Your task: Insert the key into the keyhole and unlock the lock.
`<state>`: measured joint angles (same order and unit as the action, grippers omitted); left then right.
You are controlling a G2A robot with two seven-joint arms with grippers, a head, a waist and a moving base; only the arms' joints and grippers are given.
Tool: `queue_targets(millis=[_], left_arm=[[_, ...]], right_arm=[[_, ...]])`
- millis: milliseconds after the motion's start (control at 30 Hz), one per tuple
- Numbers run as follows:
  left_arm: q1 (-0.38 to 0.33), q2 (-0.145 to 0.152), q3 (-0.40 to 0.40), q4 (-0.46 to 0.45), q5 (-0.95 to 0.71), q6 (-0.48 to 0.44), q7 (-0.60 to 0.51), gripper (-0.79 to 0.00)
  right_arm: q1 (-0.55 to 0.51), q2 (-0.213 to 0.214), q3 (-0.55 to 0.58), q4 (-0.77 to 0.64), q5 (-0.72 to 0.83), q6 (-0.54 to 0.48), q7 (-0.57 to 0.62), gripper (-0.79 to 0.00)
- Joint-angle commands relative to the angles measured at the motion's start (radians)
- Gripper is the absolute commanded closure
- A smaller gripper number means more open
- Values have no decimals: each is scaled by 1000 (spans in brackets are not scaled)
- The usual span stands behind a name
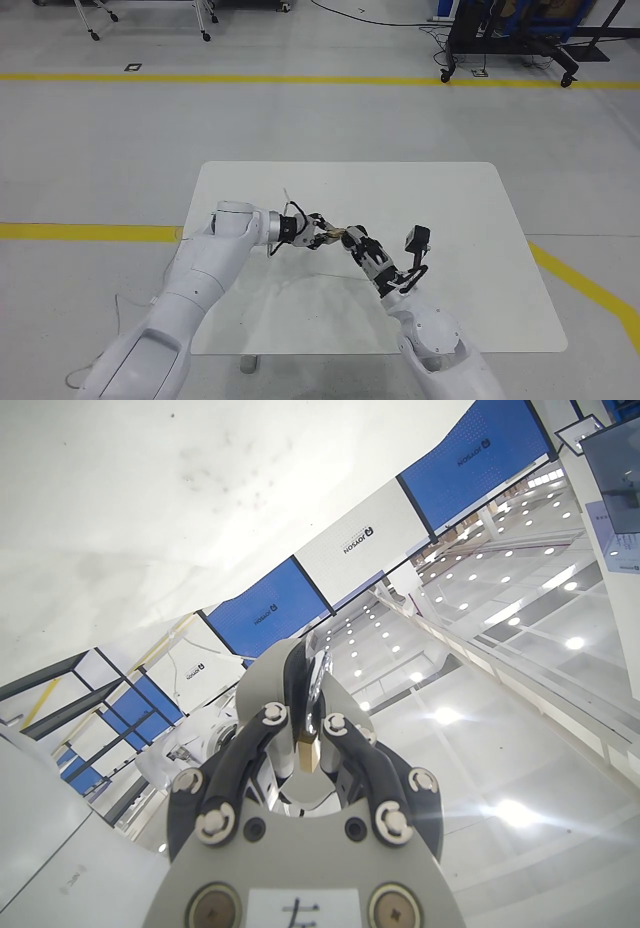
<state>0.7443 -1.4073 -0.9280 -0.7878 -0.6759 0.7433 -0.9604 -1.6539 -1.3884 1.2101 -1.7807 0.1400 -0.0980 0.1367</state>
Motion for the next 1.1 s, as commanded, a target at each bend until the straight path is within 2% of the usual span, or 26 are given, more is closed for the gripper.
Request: queue_targets(millis=[0, 200, 400, 433, 467, 600, 700, 767, 867, 967, 1000, 1067], left_arm=[[-2, 0, 3, 3, 1, -7, -7, 0], [-6, 3, 9, 6, -1, -17, -33, 0], [-7, 9, 1, 1, -3, -46, -31, 0], [-7, 10, -4, -3, -2, -64, -20, 0], [-5, 11, -8, -10, 3, -88, -3, 0], [18, 16, -27, -57, 17, -197, 62, 0], [54, 22, -32, -133, 80, -342, 151, 0], [99, 29, -24, -221, 196, -496, 265, 0], [189, 42, -54, -340, 209, -599, 297, 0], [267, 53, -87, -410, 225, -719, 325, 0], [284, 56, -98, -421, 220, -757, 321, 0], [308, 58, -109, -432, 197, -808, 297, 0]], right_arm=[[11, -2, -7, 13, -3, 11, -13, 0], [53, -9, -40, 45, -26, 77, -66, 0], [37, -9, -44, 21, -31, 57, -84, 0], [25, -8, -39, 7, -23, 49, -84, -65], [10, -7, -32, -10, -9, 43, -79, -776], [-5, -5, -23, -28, 5, 41, -69, -785], [-5, -5, -23, -28, 5, 41, -69, -785], [-5, -5, -23, -28, 5, 41, -69, -785], [-5, -5, -23, -28, 5, 41, -69, -785], [-5, -5, -23, -28, 5, 41, -69, -785], [-6, -5, -24, -33, 25, 36, -60, -785], [-12, -4, -7, -42, 160, 13, 21, -785]])
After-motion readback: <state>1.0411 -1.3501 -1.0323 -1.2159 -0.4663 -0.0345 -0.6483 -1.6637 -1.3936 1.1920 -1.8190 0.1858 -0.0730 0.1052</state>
